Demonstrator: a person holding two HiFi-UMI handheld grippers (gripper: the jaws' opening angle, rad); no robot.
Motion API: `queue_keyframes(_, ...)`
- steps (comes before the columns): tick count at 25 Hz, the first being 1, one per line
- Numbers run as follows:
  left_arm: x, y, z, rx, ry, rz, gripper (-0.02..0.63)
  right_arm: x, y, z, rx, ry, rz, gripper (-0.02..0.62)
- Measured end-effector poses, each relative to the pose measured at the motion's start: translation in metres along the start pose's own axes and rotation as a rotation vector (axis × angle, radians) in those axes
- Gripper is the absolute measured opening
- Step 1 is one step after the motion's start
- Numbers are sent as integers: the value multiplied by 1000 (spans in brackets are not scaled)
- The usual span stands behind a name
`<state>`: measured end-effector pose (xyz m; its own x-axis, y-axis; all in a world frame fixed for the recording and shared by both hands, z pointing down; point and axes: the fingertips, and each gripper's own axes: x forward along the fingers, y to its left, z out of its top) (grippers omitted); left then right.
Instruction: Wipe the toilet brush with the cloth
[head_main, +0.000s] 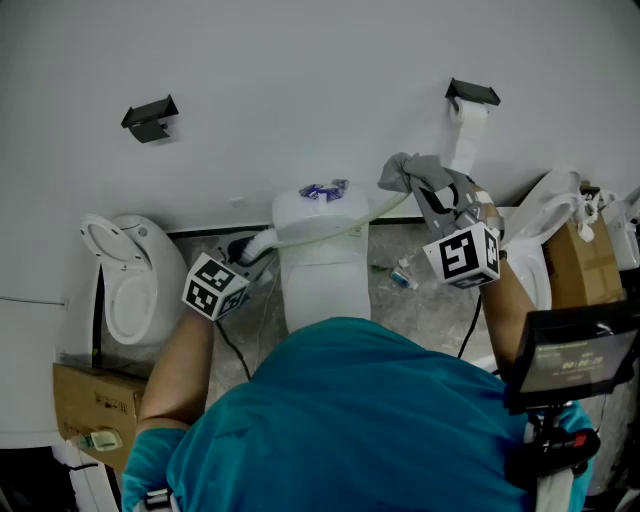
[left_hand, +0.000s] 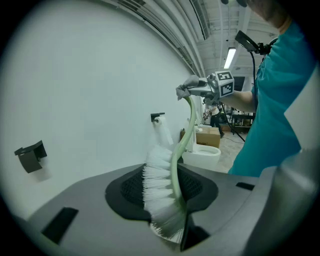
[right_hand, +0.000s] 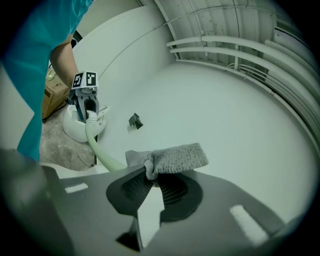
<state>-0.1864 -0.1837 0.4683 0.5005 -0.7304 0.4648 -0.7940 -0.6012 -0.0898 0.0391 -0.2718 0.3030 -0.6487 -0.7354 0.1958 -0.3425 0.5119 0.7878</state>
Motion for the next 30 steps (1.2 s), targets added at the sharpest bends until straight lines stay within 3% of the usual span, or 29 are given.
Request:
queue_keyframes(5,-7,-1,-7,8,9,-5,152,1,-15,-7,26,9,-16,35)
queue_keyframes(9,-8,-8,-11,-50,-7,-38,152,4,-38,-15,58,14,-45,35)
queue_keyframes(11,-8,-16,-13,-125,-24,-93,150,0,-54,-12,108,-12,-79,35)
queue_keyframes(14,-5,-29,-15,-304,-64,-217,151,-6,-71,-2,294,-95,-110,35)
queue_keyframes(16,-2,-40,-13,-434,-92,-319,152,-5,-64,1,403,-131,-85,35)
queue_keyframes(19,4,-58,-10,-561,-96,-443,152,3,-30,7,464,-150,-12,35)
queue_keyframes(23,9,-75,-13,-576,-66,-511,152,5,-28,5,637,-201,13,35)
queue_keyframes(26,8,-77,-21,-554,-44,-516,151,-4,-64,-8,730,-224,-52,35)
queue_keyframes(30,4,-76,-30,-554,-32,-517,150,-23,-105,-27,752,-224,-170,35)
